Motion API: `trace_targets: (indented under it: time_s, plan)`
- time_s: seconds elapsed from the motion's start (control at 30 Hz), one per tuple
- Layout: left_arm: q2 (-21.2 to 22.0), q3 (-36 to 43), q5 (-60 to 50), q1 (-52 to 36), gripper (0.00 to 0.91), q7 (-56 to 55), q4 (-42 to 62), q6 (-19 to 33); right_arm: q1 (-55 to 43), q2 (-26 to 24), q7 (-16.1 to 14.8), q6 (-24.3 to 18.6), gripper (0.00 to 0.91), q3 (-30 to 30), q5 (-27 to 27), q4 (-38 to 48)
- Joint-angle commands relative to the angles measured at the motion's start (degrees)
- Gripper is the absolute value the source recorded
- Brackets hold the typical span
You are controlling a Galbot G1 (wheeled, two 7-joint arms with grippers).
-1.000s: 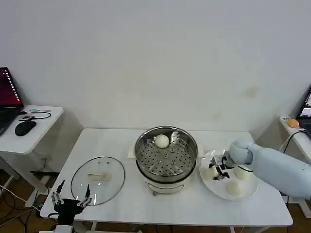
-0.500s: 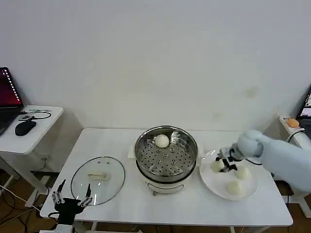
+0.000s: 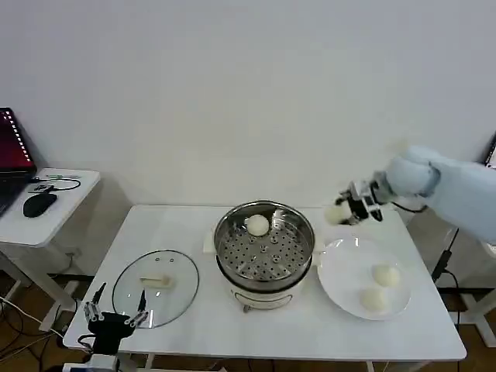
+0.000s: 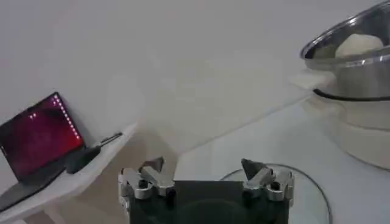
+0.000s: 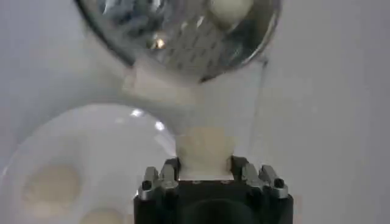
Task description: Take steamed baozi put them in steamer then cover it.
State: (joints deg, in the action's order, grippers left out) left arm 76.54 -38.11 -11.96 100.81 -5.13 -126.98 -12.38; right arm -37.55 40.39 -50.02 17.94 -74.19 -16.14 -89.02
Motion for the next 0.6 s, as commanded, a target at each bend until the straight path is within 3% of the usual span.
trace_targets:
  time_s: [0.03, 0.2, 0.4, 0.6]
  plan:
    - [0.0, -0.5, 0.3, -0.6, 0.907, 0.1, -0.4, -0.1, -7.1, 18.3, 3.3, 7.4, 0.564, -4.8, -12.5, -1.4]
    - [0.3, -1.4, 0.6, -0.4, 0.907, 0.0, -0.7, -0.1, -4.2, 27.7, 4.4, 10.5, 0.564, -6.9, -16.2, 2.7]
    - [0.4, -2.6, 1.0, -0.3, 0.907, 0.1, -1.9, -0.2, -2.9, 30.4, 4.4, 12.0, 0.564, -11.3, -18.3, 4.0]
    - [0.4, -2.4, 1.1, -0.8, 0.907, 0.1, -1.6, -0.2, 1.0, 32.6, 6.0, 13.5, 0.564, -11.1, -18.1, 8.4]
